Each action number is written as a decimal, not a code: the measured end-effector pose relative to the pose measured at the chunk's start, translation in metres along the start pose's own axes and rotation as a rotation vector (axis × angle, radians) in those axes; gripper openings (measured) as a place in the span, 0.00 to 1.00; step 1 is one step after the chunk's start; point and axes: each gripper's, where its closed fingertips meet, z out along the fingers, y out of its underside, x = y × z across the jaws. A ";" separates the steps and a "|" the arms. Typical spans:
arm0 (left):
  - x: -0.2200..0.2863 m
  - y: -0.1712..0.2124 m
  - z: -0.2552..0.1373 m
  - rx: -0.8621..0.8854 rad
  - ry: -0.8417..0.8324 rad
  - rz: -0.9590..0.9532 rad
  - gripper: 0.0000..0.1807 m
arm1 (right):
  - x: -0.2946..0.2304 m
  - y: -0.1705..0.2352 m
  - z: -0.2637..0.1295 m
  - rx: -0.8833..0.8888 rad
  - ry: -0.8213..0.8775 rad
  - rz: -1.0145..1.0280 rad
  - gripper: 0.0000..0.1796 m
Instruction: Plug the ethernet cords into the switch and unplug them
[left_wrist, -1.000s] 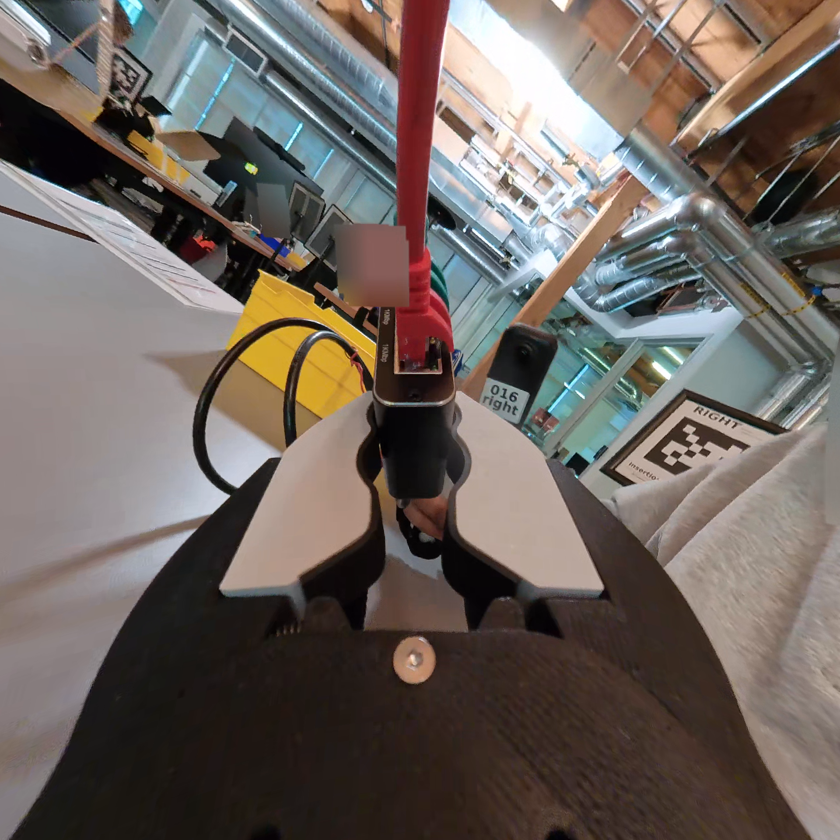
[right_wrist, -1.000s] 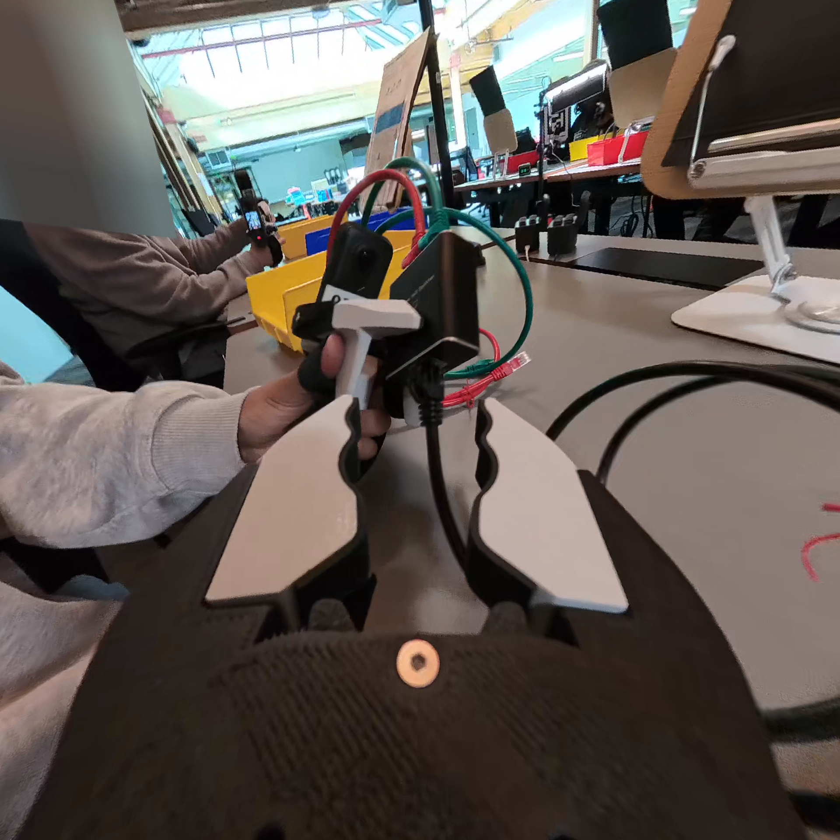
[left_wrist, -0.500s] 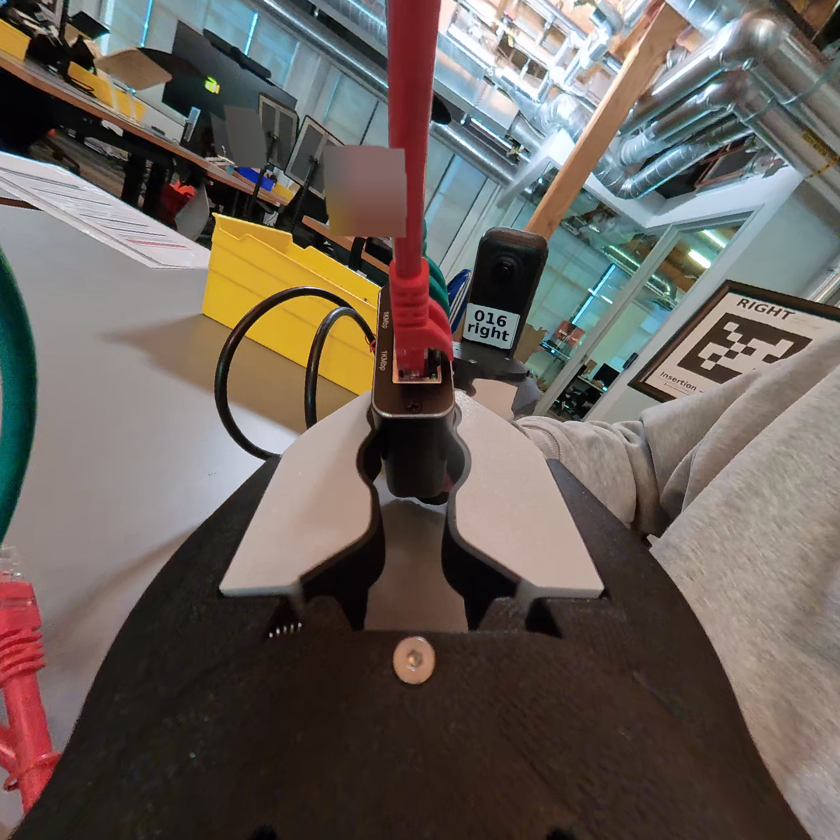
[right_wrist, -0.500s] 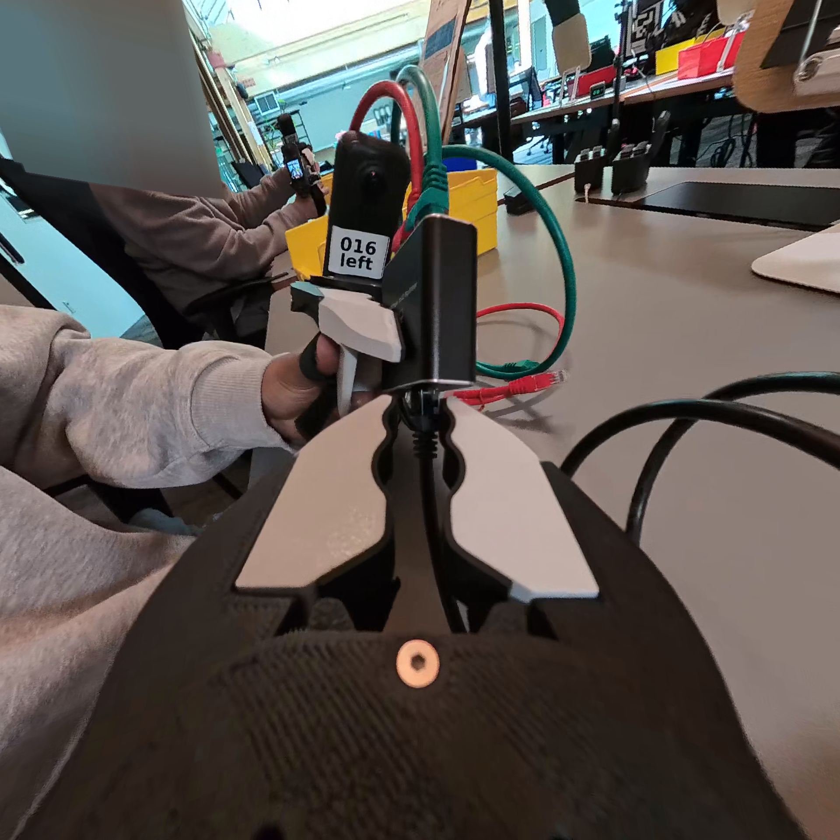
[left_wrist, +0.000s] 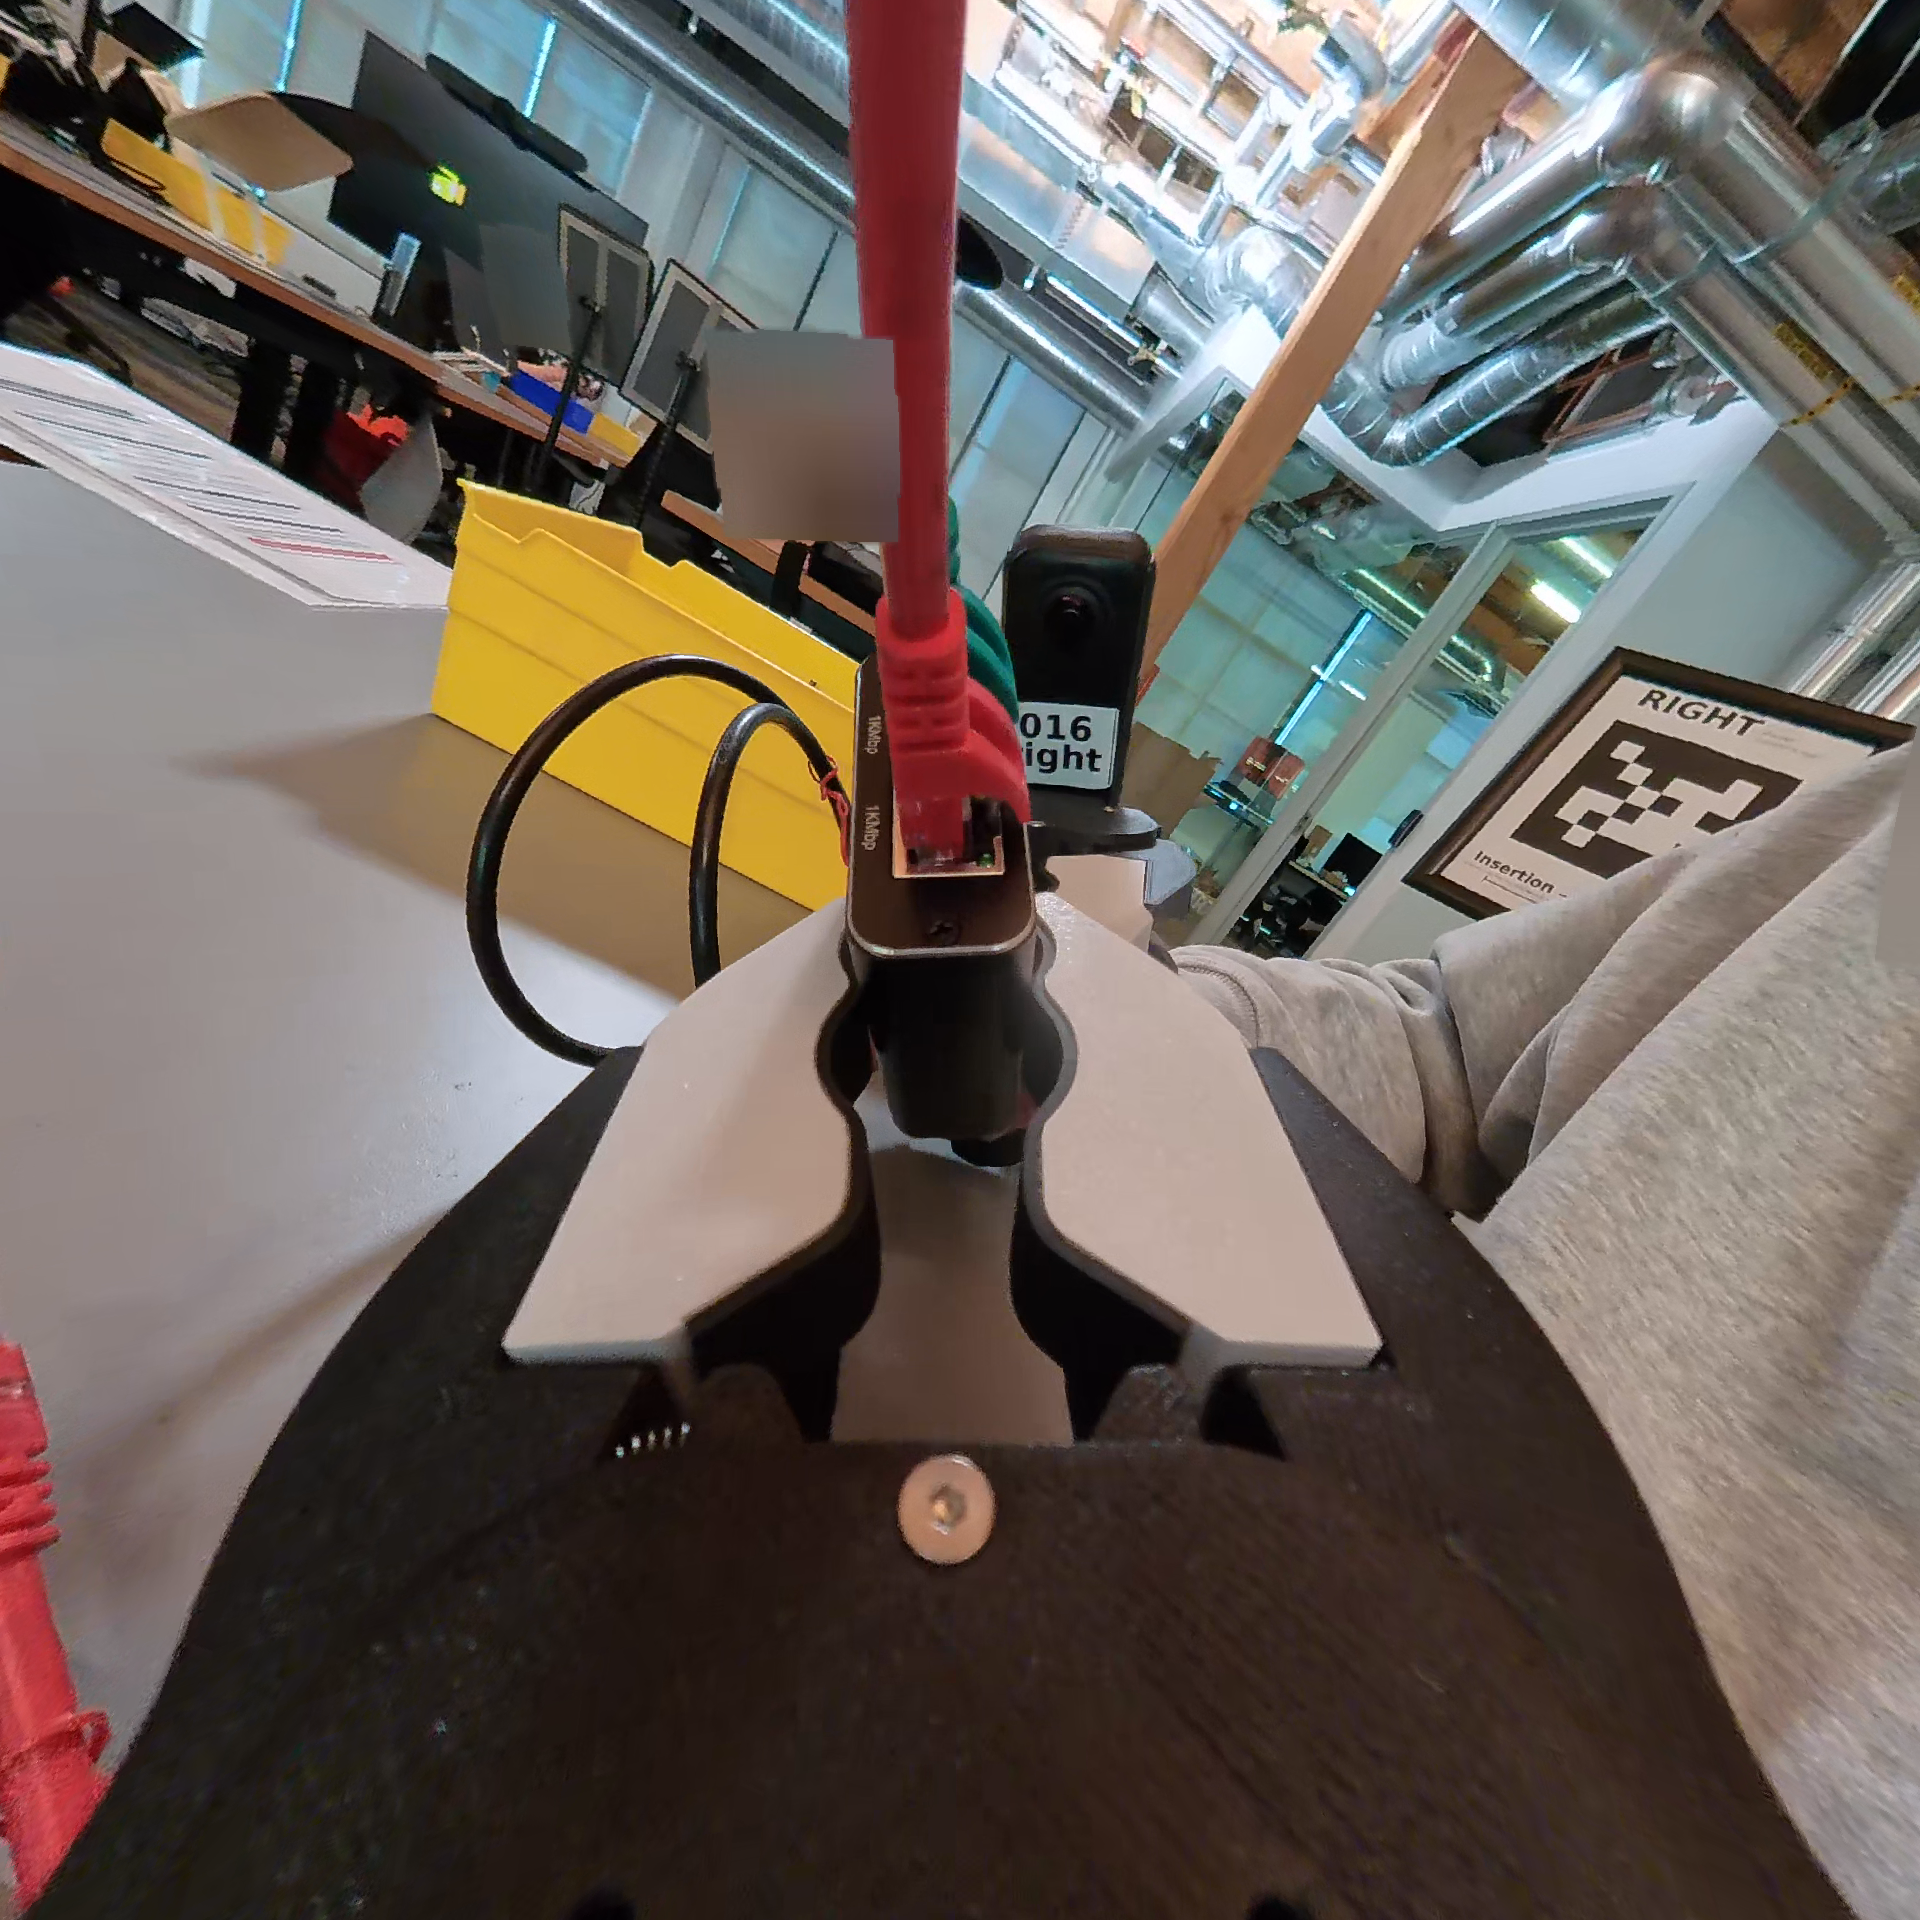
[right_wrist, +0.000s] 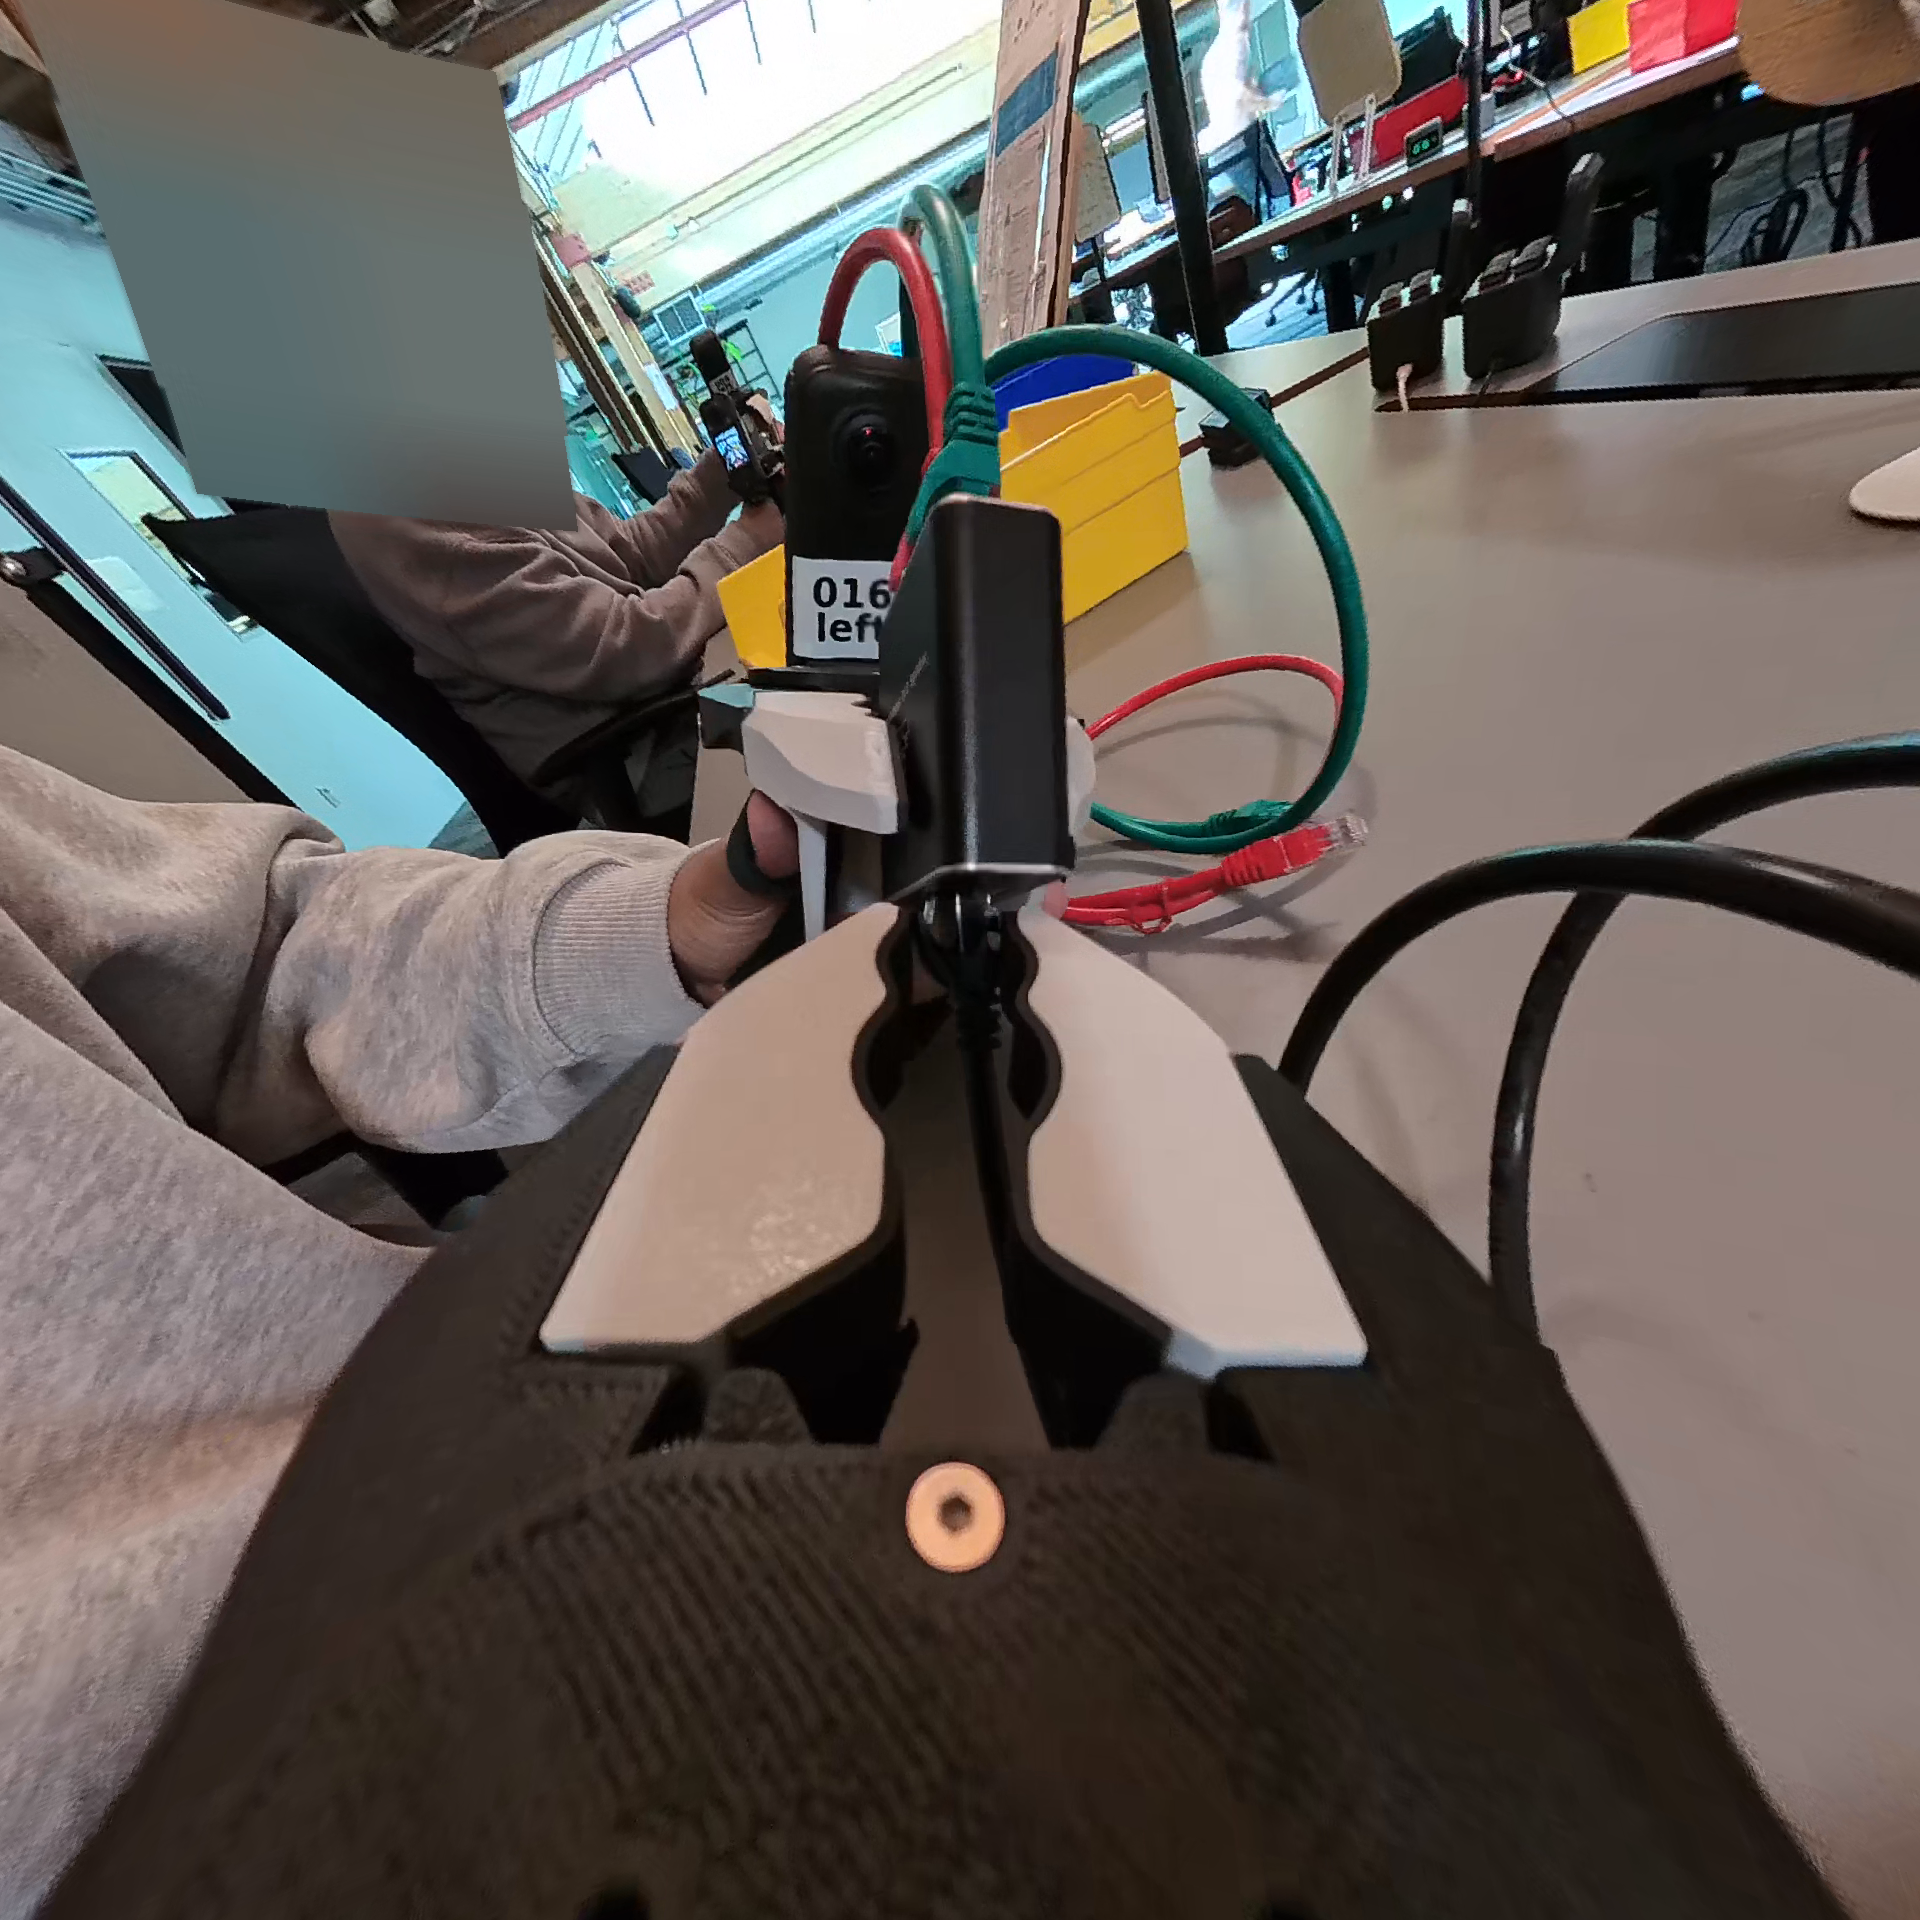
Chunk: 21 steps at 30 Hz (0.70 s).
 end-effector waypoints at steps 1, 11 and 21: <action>0.000 0.000 0.000 0.002 0.002 -0.002 0.14 | 0.000 0.000 0.000 0.004 -0.005 0.009 0.09; 0.000 -0.002 -0.001 0.021 0.018 -0.023 0.17 | -0.002 0.003 0.001 -0.023 -0.018 0.028 0.08; -0.002 -0.001 0.000 0.015 0.025 -0.044 0.17 | -0.002 0.012 0.003 -0.095 -0.002 0.059 0.08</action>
